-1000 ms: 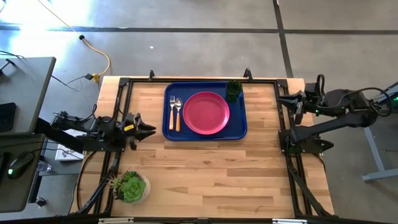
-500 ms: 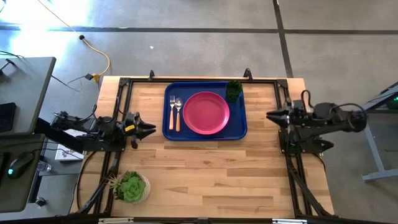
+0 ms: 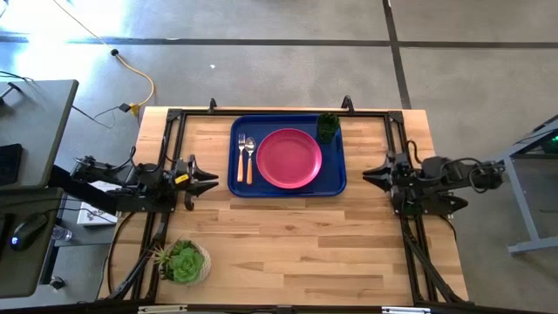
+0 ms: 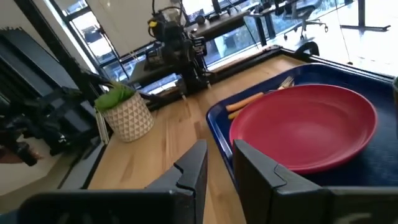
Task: Pick and place plate/cup/fork/spoon on tray
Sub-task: Return to Home Position
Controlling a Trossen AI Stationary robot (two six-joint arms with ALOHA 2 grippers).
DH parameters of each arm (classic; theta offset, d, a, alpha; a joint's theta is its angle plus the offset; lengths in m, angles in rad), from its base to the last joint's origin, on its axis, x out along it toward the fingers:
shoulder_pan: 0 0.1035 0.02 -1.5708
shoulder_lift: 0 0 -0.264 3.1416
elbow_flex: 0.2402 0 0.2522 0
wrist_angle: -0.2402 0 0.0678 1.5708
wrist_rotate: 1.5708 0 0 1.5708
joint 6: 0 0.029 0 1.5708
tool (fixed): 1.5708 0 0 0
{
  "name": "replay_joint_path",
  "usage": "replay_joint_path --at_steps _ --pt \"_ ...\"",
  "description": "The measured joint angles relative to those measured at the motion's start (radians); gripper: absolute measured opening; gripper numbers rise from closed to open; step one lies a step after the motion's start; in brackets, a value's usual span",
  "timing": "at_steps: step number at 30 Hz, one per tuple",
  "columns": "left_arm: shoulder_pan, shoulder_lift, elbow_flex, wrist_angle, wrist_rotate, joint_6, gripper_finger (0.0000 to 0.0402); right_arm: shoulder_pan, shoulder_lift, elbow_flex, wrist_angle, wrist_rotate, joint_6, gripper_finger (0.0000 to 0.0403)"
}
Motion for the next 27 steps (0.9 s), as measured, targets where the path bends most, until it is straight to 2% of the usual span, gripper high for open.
replay_joint_path --at_steps 7,13,19,27 --pt "0.0 0.0 0.0 0.001 -0.06 0.084 0.0097 0.0 -0.002 -0.095 0.107 -0.076 0.003 0.0066" --pt "0.0 0.0 0.0 0.004 -0.056 0.072 0.0097 0.0 -0.002 -0.181 0.234 -0.131 0.027 0.0066" --pt "0.0 0.0 0.001 0.064 -0.052 0.044 0.0097 0.0 -0.002 -0.223 0.289 -0.135 0.027 0.0066" --pt "0.0 0.0 0.001 0.136 0.101 0.058 0.0097 0.0 -0.002 -0.23 0.297 -0.264 -0.004 0.0066"
